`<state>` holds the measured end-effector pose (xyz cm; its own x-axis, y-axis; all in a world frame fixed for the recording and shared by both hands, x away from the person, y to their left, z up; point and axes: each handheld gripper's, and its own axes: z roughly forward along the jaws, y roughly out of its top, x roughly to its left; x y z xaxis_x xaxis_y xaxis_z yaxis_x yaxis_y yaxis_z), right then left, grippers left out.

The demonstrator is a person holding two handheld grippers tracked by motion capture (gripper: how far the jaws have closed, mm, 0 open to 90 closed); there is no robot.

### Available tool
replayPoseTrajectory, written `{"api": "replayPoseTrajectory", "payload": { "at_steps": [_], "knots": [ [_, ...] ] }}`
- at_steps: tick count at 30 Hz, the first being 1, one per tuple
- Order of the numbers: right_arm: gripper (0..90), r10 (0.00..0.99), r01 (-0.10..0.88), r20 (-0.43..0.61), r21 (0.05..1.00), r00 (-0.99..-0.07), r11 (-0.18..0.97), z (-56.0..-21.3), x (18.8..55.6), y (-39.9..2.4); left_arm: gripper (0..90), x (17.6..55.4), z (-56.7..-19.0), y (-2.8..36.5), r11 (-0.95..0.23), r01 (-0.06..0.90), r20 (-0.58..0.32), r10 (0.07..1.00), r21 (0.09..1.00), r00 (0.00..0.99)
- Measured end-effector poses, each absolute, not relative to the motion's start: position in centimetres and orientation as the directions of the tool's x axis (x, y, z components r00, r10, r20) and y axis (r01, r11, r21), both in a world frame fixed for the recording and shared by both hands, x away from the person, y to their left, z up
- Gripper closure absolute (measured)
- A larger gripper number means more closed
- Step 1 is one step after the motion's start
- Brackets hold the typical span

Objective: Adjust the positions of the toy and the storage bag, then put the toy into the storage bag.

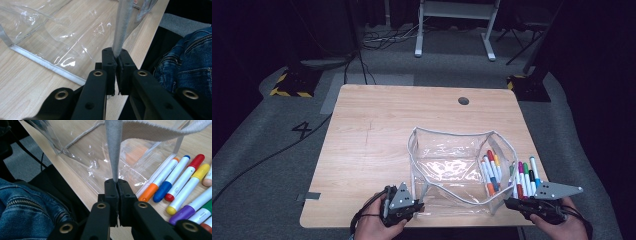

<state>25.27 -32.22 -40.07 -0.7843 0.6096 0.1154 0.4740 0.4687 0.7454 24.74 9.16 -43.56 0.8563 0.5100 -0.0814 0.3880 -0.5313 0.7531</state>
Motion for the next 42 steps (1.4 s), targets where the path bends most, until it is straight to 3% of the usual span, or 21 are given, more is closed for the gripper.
{"api": "replayPoseTrajectory", "payload": {
  "at_steps": [5, 7, 14, 27, 39, 42],
  "knots": [
    [73.1, 0.605, 0.472, 0.131, 0.760, -0.785, 0.447, -39.6, 25.3, -32.6, 62.9, 24.9, -43.5, 9.9, -0.534, 0.403, -0.082, 0.525, 0.743, 0.847],
    [66.4, 0.612, 0.478, 0.136, 0.761, -0.779, 0.439, -39.3, 25.5, -33.2, 58.5, 25.1, -43.2, 10.7, -0.520, 0.415, -0.097, 0.532, 0.747, 0.841],
    [58.5, 0.645, 0.489, 0.118, 0.756, -0.755, 0.435, -39.0, 25.7, -34.9, 45.9, 25.8, -42.6, 12.1, -0.535, 0.404, -0.074, 0.533, 0.742, 0.843],
    [54.8, 0.780, 0.534, 0.088, 0.776, -0.619, 0.337, -39.3, 28.6, -39.7, 37.6, 29.3, -43.3, 14.8, -0.504, 0.413, -0.023, 0.613, 0.759, 0.790],
    [53.3, 0.863, 0.599, 0.065, 0.746, -0.501, 0.291, -42.0, 31.2, -43.0, 33.5, 32.7, -48.0, 17.1, -0.496, 0.476, 0.045, 0.726, 0.726, 0.687],
    [53.4, 0.874, 0.615, 0.053, 0.732, -0.482, 0.294, -42.7, 31.6, -43.3, 33.0, 33.1, -49.0, 17.1, -0.473, 0.499, 0.024, 0.743, 0.726, 0.669]
  ]
}}
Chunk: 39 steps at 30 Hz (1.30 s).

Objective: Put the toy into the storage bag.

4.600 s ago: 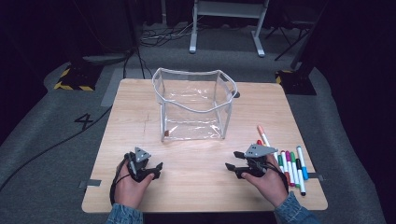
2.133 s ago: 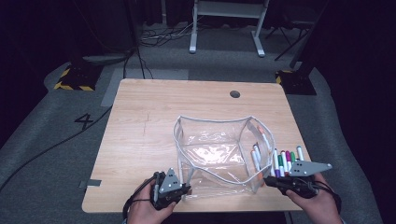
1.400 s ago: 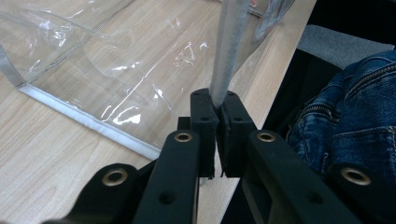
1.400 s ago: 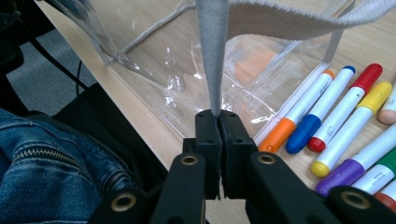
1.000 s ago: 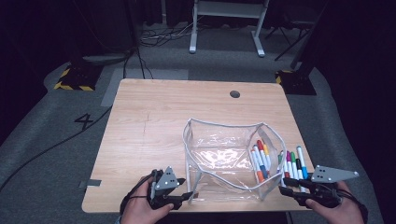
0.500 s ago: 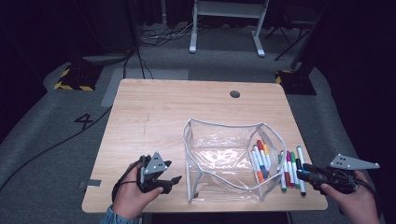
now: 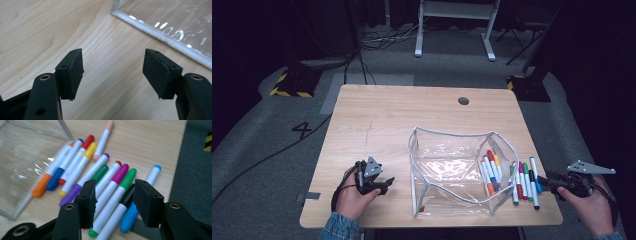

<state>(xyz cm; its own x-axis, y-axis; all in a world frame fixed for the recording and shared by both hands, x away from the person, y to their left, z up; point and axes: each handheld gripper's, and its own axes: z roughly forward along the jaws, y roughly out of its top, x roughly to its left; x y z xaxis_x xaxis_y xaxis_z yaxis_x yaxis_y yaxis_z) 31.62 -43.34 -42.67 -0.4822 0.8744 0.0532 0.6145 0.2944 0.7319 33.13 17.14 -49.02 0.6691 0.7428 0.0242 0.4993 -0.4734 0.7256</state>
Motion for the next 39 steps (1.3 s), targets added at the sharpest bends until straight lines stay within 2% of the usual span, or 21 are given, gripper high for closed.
{"api": "replayPoseTrajectory", "payload": {
  "at_steps": [3, 9, 14, 21, 27, 39],
  "knots": [
    [54.8, 0.896, 0.660, 0.030, 0.687, -0.444, 0.304, -44.0, 32.4, -44.0, 32.0, 33.8, -50.5, 16.9, -0.474, 0.517, 0.027, 0.755, 0.713, 0.655],
    [57.0, 0.913, 0.719, -0.005, 0.614, -0.409, 0.325, -45.5, 33.7, -44.6, 30.7, 33.9, -50.8, 16.6, -0.462, 0.529, -0.002, 0.752, 0.712, 0.660],
    [58.6, 0.919, 0.735, 0.000, 0.599, -0.394, 0.316, -45.8, 34.8, -44.4, 29.8, 33.9, -50.9, 16.6, -0.457, 0.534, -0.007, 0.755, 0.711, 0.655],
    [65.6, 0.941, 0.795, 0.008, 0.538, -0.337, 0.280, -46.5, 37.4, -44.2, 29.0, 33.9, -50.9, 16.6, -0.457, 0.535, -0.011, 0.753, 0.711, 0.658],
    [71.7, 0.945, 0.812, 0.003, 0.513, -0.327, 0.280, -46.7, 38.4, -43.8, 29.0, 33.9, -50.9, 16.6, -0.457, 0.535, -0.011, 0.753, 0.710, 0.658],
    [72.5, 0.952, 0.824, -0.006, 0.500, -0.305, 0.267, -47.0, 39.9, -43.1, 28.9, 33.9, -50.9, 16.6, -0.457, 0.535, -0.011, 0.753, 0.711, 0.658]
  ]
}}
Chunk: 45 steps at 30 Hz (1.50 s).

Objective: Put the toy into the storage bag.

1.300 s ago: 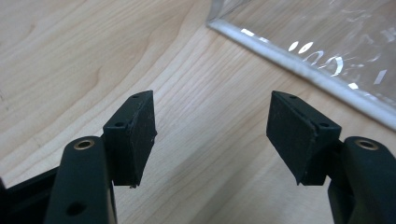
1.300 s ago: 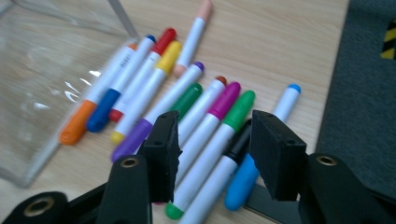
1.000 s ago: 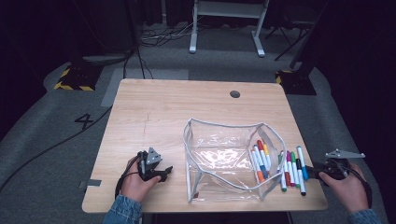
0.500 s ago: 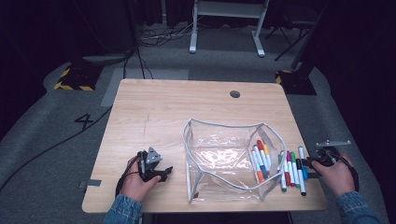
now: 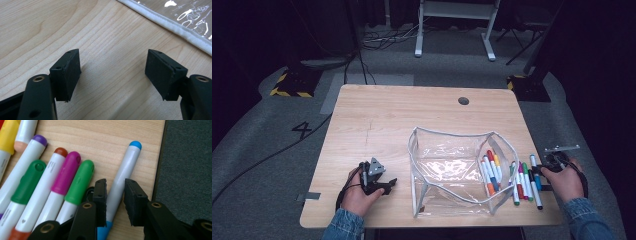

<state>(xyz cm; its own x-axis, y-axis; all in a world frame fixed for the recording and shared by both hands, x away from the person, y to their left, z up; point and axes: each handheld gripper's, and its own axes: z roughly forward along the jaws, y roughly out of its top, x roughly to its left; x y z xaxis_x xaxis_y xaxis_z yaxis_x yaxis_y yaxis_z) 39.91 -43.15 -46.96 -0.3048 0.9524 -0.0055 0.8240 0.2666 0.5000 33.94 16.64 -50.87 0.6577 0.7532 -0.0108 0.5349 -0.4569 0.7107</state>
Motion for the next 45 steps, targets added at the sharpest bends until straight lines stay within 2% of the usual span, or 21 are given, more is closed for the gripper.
{"api": "replayPoseTrajectory", "payload": {
  "at_steps": [17, 26, 33, 45],
  "knots": [
    [76.8, 0.949, 0.835, -0.027, 0.468, -0.313, 0.289, -47.4, 43.8, -41.0, 28.5, 33.9, -50.9, 16.6, -0.451, 0.539, -0.015, 0.757, 0.711, 0.653],
    [77.2, 0.947, 0.833, -0.033, 0.468, -0.318, 0.296, -47.1, 43.9, -41.1, 28.3, 33.9, -50.9, 16.5, -0.450, 0.542, -0.013, 0.761, 0.710, 0.649],
    [77.2, 0.944, 0.810, -0.007, 0.511, -0.331, 0.287, -44.4, 43.2, -41.5, 28.1, 33.9, -50.9, 16.4, -0.447, 0.546, -0.012, 0.766, 0.709, 0.643],
    [77.2, 0.913, 0.748, 0.017, 0.579, -0.407, 0.323, -39.0, 41.3, -40.6, 27.1, 33.8, -50.9, 16.3, -0.440, 0.553, -0.013, 0.774, 0.708, 0.633]
  ]
}}
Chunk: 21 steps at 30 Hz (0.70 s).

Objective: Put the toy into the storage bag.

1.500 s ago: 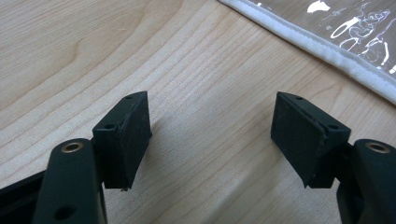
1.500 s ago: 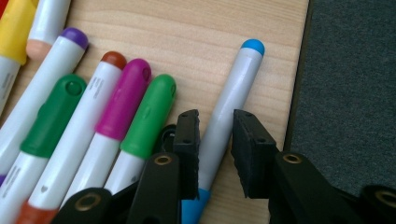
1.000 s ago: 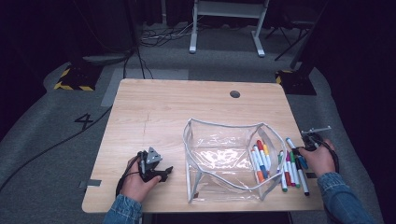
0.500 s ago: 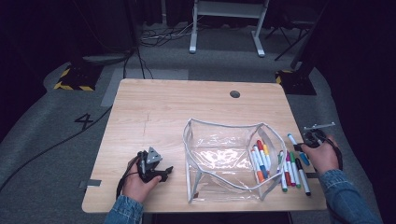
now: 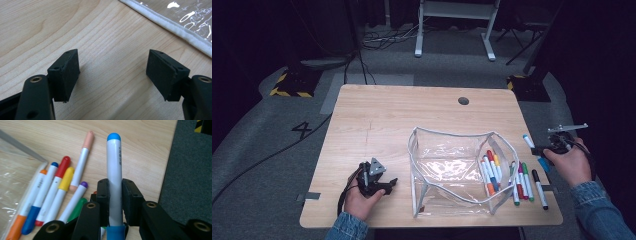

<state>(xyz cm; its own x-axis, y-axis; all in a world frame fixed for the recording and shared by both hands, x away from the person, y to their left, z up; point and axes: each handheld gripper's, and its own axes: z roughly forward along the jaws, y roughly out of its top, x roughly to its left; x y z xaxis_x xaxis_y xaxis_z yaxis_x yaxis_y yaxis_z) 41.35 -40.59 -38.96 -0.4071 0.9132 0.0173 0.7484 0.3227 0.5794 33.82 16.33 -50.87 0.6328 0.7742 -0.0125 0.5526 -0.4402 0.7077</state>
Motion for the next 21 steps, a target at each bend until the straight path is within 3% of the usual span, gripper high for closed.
{"api": "replayPoseTrajectory", "payload": {
  "at_steps": [6, 21],
  "knots": [
    [77.1, 0.898, 0.721, 0.027, 0.607, -0.440, 0.335, -36.7, 40.4, -40.0, 26.8, 33.8, -50.9, 16.3, -0.436, 0.556, -0.014, 0.778, 0.708, 0.628],
    [77.1, 0.783, 0.579, 0.043, 0.699, -0.620, 0.420, -29.6, 37.4, -35.9, 23.4, 33.7, -50.9, 16.2, -0.423, 0.570, -0.012, 0.796, 0.704, 0.605]
  ]
}}
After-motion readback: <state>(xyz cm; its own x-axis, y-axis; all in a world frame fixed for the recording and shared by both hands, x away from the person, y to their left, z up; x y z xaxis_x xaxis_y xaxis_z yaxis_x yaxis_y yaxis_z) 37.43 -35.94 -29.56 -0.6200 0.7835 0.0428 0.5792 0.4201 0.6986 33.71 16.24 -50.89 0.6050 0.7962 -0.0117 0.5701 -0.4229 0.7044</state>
